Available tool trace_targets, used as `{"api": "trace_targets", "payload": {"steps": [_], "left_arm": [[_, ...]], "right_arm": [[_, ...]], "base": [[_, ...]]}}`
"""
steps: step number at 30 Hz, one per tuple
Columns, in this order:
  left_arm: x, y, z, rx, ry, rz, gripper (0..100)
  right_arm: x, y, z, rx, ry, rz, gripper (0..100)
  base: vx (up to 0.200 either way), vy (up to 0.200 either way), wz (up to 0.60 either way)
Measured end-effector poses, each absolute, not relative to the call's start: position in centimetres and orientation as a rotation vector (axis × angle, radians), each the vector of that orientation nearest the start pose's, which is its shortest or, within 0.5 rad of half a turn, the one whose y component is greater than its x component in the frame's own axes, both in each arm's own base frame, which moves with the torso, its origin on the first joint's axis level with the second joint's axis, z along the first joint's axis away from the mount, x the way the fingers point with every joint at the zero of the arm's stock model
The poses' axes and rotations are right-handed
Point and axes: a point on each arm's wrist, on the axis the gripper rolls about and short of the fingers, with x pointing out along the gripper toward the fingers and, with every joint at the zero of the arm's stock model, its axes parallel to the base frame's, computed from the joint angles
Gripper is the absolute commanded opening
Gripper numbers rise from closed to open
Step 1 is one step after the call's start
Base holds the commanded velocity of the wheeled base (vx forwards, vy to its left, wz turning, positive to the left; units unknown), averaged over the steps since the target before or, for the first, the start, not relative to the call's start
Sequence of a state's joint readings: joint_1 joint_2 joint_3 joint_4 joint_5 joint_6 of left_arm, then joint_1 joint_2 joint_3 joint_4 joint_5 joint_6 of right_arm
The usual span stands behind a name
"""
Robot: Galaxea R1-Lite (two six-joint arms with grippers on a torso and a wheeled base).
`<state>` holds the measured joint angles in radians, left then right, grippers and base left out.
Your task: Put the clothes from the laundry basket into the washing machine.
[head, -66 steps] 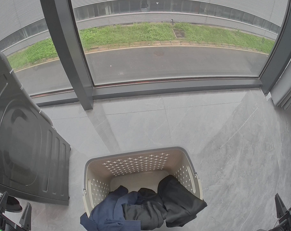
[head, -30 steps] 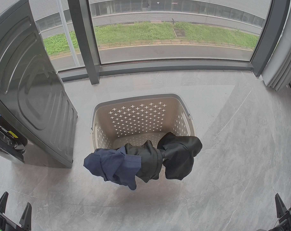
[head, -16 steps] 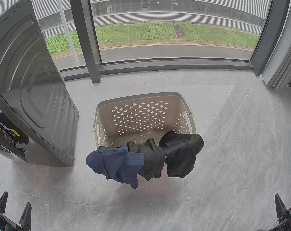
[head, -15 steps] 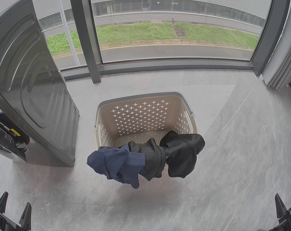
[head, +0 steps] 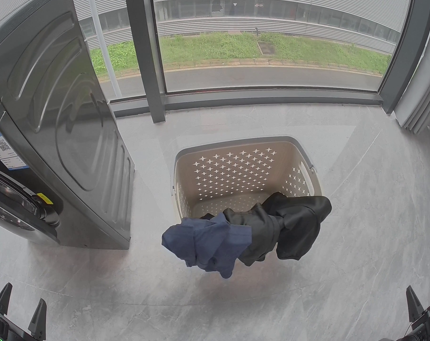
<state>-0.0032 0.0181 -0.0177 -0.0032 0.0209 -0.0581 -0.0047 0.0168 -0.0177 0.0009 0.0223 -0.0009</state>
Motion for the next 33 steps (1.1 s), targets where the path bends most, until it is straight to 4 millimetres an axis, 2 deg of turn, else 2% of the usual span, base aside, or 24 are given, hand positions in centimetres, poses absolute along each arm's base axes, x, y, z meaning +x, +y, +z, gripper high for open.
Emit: {"api": "trace_targets", "payload": {"steps": [12,21,33], "left_arm": [[-2.27,0.05,8.11,-0.058,-0.003,0.017,100],[-2.27,0.06,8.11,-0.058,-0.003,0.018,100],[-2.27,0.05,8.11,-0.058,-0.003,0.017,100]], "right_arm": [[-2.28,0.06,8.08,-0.001,-0.001,0.018,100],[-2.28,0.06,8.08,-0.001,0.000,0.019,100],[-2.28,0.06,8.08,-0.001,-0.001,0.019,100]], "base": [[0.000,0.000,0.00],[-0.200,0.000,0.00],[0.000,0.000,0.00]]}}
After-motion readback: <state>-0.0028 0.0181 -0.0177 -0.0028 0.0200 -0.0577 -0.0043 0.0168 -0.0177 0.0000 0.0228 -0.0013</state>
